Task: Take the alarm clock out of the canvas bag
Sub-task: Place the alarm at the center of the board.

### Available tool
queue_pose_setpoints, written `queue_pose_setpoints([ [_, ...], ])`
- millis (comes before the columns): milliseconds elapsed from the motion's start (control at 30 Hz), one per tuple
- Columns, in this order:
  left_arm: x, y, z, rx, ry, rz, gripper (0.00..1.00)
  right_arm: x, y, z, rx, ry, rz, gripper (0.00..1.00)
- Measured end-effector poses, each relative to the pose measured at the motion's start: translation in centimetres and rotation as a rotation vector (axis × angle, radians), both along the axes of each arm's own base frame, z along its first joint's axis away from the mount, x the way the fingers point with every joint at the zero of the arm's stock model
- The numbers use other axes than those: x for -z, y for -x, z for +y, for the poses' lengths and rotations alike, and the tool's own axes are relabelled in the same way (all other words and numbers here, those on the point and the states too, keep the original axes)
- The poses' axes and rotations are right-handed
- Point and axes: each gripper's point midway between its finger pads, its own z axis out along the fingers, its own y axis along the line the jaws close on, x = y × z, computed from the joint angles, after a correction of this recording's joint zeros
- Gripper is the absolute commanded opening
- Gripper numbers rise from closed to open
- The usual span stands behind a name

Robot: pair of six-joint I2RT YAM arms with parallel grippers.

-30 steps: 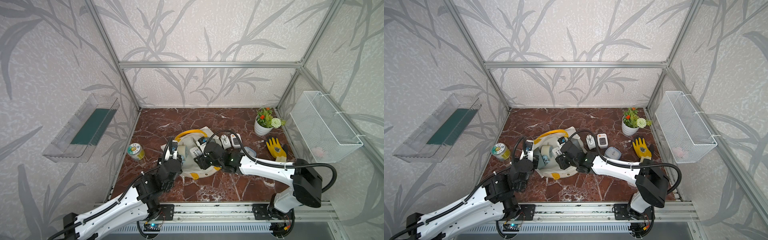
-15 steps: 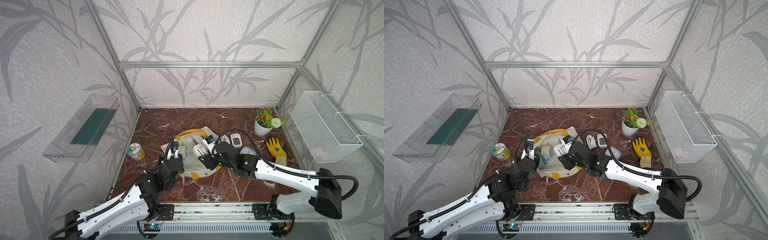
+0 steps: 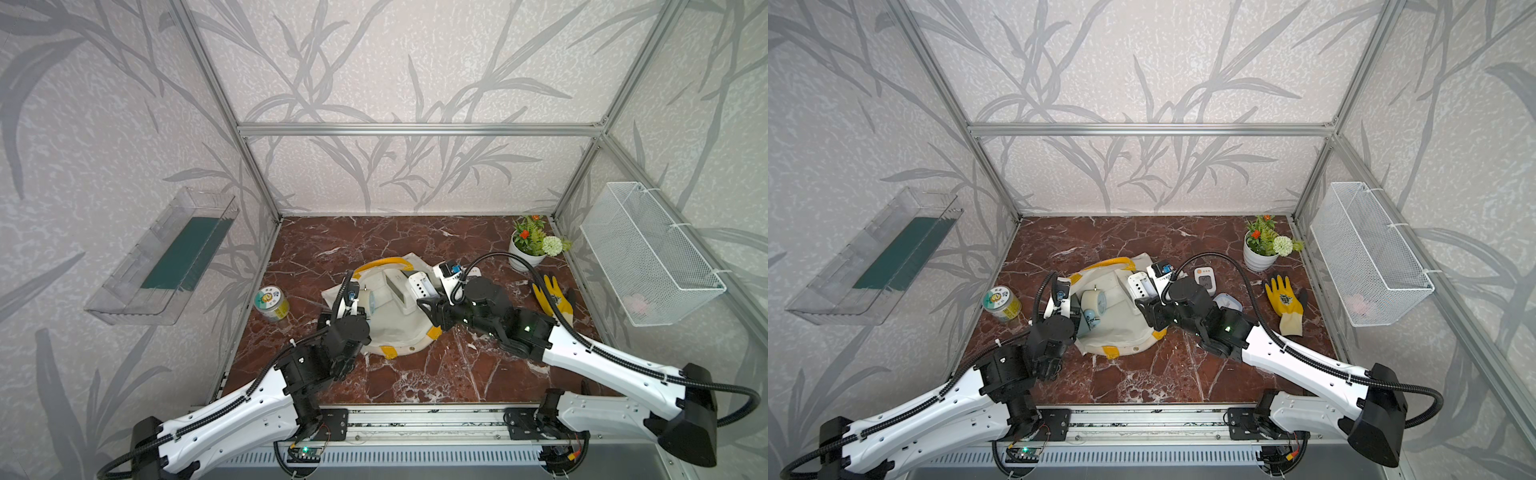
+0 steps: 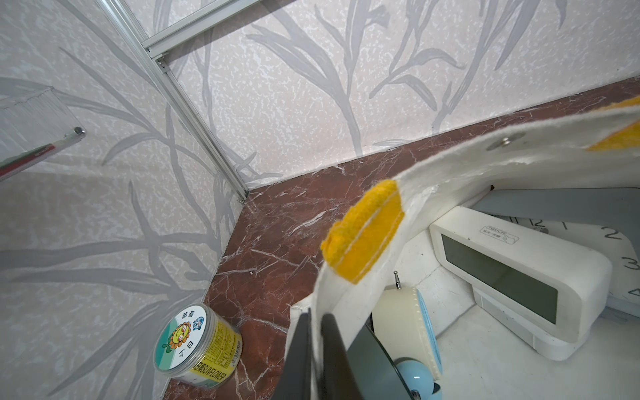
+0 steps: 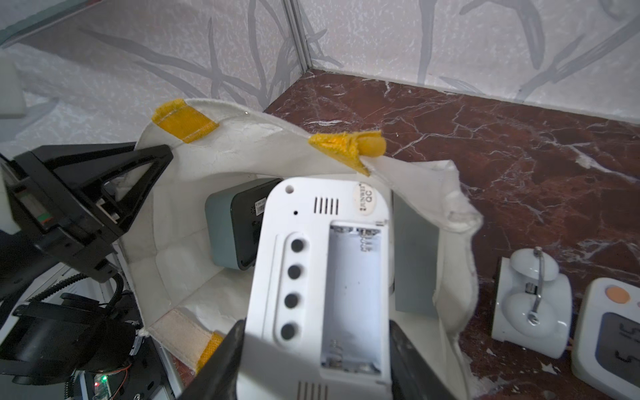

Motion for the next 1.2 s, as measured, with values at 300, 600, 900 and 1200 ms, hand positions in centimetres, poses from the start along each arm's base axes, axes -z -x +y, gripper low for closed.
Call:
queue_pose_setpoints([
  [300,0.0,0.0,0.0,0.001,-0.007,0.001,0.0,-0.8,-1.1,-3.8,0.099,0.013,-0.02,0.36],
  [600,0.0,0.0,0.0,0.002,-0.01,0.001,0.0,1.2,-3.1,-7.7,0.223,0.081,0.005,0.35],
  [900,0.0,0.0,0.0,0.002,-0.01,0.001,0.0,4.2,-3.9,-10.6,0.316,0.155,0.063,0.36],
  [1200,0.0,0.0,0.0,0.002,-0.01,0.001,0.0,6.1,-4.2,-12.9,0.4,0.186,0.127,0.36],
])
